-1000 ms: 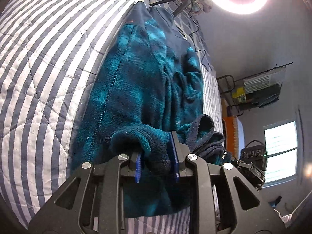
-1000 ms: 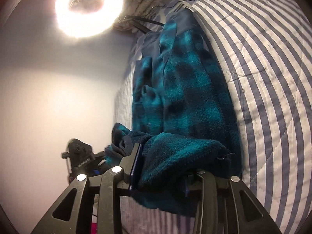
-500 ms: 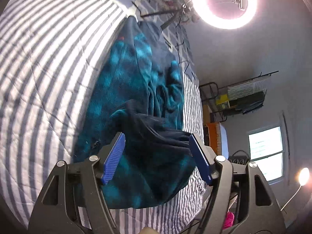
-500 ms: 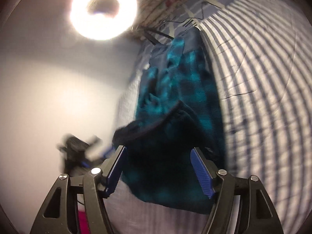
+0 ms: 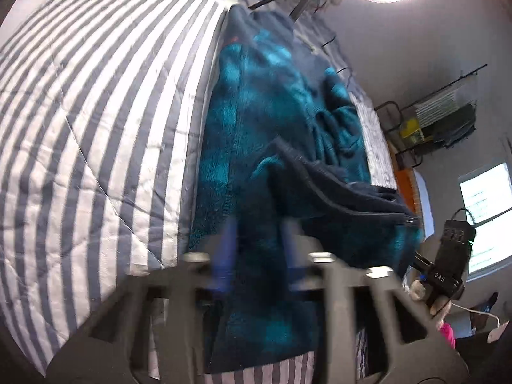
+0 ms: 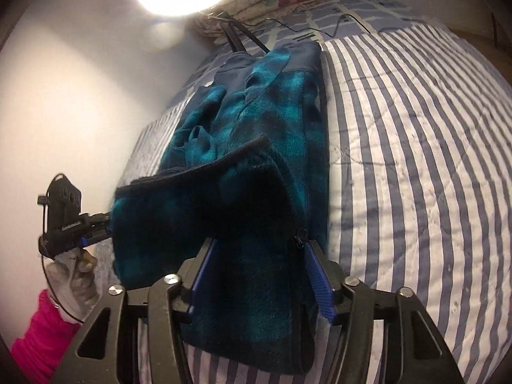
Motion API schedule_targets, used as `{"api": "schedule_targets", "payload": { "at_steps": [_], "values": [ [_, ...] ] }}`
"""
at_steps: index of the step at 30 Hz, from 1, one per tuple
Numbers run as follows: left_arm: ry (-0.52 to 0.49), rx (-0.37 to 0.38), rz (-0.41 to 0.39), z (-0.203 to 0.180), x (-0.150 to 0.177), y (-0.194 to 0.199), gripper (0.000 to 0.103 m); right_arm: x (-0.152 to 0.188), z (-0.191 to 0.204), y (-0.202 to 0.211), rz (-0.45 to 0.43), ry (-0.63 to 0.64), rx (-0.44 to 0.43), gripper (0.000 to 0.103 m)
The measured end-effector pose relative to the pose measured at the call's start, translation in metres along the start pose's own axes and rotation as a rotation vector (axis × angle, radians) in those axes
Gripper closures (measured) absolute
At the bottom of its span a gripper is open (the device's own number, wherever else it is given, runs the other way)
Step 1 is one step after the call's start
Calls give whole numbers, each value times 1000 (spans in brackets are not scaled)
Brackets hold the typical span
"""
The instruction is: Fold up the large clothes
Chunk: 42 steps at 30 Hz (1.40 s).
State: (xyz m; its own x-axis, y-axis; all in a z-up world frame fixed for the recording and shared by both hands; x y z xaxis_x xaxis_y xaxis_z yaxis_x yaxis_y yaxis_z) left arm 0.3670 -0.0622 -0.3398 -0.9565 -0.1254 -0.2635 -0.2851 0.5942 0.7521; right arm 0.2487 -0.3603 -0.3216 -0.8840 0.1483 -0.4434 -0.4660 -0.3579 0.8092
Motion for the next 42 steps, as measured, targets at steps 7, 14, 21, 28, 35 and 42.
{"api": "schedule_targets", "payload": {
  "at_steps": [7,14,21,28,35,42],
  "values": [
    [53,-108,-76,24,4,-5,91,10,-15,-20,54,35,162,81],
    [-49,-114,-172,-3,4,33,88,5,8,26,-52,187,273,72],
    [-325,-93,-133,-72,15,20,88,-5,78,34,-158,378,123,71],
    [-260,-240,-58,-38,-14,-40,89,-27,57,-40,-66,333,241,77],
    [-179,-154,-65,-24,-16,-43,90,-20,41,-66,19,307,273,77],
    [-195,-165,-119,-45,-5,29,90,-15,66,2,-43,276,233,77]
  ]
}}
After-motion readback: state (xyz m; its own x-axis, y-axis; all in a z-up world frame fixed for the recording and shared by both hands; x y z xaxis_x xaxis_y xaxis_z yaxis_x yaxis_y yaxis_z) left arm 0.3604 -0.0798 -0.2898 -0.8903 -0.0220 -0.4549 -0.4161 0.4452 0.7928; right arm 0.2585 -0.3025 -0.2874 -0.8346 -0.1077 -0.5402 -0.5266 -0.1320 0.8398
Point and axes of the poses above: each gripper's, at about its wrist camera, not at the fingertips, and y roughly against the way its jaws point, z to its left, x to its underside, the point moved 9 cm from there along -y, roughly the way its jaws point, and after that the axes turned 3 degrees about z, right-handed, at the moved point
